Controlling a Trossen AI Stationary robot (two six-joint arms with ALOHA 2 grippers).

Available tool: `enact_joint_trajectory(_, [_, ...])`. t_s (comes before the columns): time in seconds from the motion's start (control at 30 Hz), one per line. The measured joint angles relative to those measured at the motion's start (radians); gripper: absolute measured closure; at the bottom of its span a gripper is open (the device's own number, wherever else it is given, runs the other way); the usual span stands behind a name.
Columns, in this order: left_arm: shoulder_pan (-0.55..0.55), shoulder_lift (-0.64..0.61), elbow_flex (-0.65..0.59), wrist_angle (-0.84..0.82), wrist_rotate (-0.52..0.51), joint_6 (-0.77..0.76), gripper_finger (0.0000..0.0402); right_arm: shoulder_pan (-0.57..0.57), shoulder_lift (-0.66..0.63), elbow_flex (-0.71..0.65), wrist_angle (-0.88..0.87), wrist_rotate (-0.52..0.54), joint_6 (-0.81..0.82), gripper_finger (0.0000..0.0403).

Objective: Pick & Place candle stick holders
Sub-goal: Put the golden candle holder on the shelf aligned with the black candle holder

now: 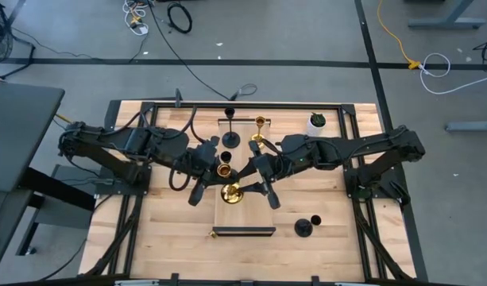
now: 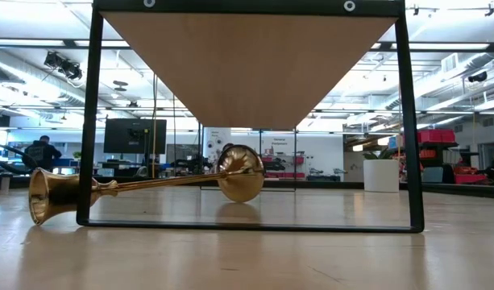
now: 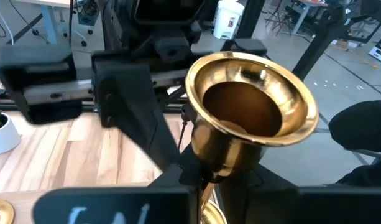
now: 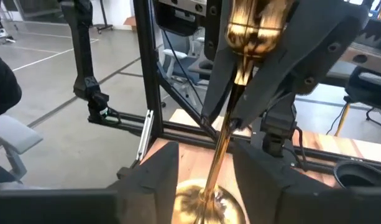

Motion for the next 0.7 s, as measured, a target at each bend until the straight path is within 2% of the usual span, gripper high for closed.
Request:
enact_joint_trajectory(0.17, [0.000,0.000,0.000,-0.006,0.000,0.001,0.0373,0.000,0.028,-0.001,0.025,0.015,-0.004,0.0217])
enact_joint_trajectory(0.33, [0.000,0.000,-0.001,-0.012,0.000,0.002,0.0371,0.000,0.059,0.000,0.105,0.026,-0.006,0.0207])
enact_joint_trajectory(0.53, [-0.001,0.000,-0.001,-0.023,0.000,0.004,0.0370,0.000,0.072,0.000,0.136,0.026,-0.008,0.0214])
enact_joint_trajectory(0.7, [-0.001,0.000,-0.001,-0.023,-0.001,0.014,0.0373,0.000,0.072,0.000,0.139,0.027,-0.009,0.0237])
